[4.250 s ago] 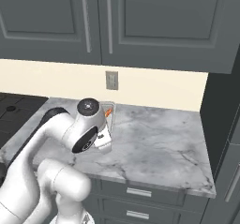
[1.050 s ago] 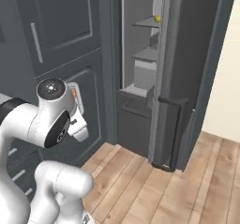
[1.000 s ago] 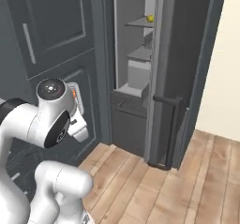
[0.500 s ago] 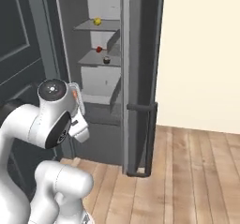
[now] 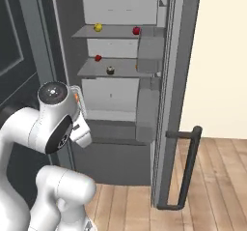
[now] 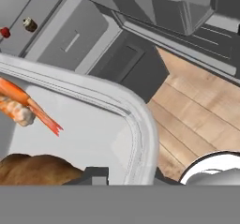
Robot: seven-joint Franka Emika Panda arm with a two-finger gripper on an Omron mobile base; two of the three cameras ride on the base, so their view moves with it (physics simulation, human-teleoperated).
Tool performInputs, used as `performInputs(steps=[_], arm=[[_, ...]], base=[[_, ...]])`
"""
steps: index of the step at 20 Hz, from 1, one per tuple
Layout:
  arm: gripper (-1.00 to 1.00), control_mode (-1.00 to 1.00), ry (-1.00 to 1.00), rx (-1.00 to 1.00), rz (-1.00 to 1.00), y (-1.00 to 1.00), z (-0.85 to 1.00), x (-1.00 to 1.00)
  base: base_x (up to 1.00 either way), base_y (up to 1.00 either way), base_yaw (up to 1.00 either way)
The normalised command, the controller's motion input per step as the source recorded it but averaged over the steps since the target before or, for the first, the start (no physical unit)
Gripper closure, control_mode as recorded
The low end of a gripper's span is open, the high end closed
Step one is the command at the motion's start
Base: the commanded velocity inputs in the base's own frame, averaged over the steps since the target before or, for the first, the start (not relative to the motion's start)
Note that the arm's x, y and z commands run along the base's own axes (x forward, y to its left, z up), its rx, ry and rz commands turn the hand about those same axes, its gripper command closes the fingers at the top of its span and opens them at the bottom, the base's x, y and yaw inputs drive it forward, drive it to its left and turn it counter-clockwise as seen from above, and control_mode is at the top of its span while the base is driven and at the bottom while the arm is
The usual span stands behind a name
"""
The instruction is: Place the tupperware on the top shelf of the fridge. Make space for the tupperware among the existing items by rearranging them on the shelves if needed. Close the fridge door when finished.
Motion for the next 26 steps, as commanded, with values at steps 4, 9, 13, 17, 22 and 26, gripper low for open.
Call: performInputs(steps=[4, 9, 13, 17, 22, 26], arm=[[1.0, 1.0, 0.0, 0.0, 0.0, 0.0, 0.0, 0.0], [1.0, 1.0, 0.0, 0.0, 0.0, 0.0, 0.0, 0.0], [1.0, 1.0, 0.0, 0.0, 0.0, 0.0, 0.0, 0.0], [1.0, 1.0, 0.0, 0.0, 0.0, 0.0, 0.0, 0.0], [1.0, 1.0, 0.0, 0.0, 0.0, 0.0, 0.0, 0.0], [1.0, -1.0, -0.11, 0.0, 0.0, 0.0, 0.08, -0.23]], base=[[0.74, 0.08, -0.25], [0.77, 0.33, -0.21], [0.79, 0.39, -0.17], [0.76, 0.21, -0.14], [0.4, 0.33, -0.04], [0.0, 0.02, 0.0]])
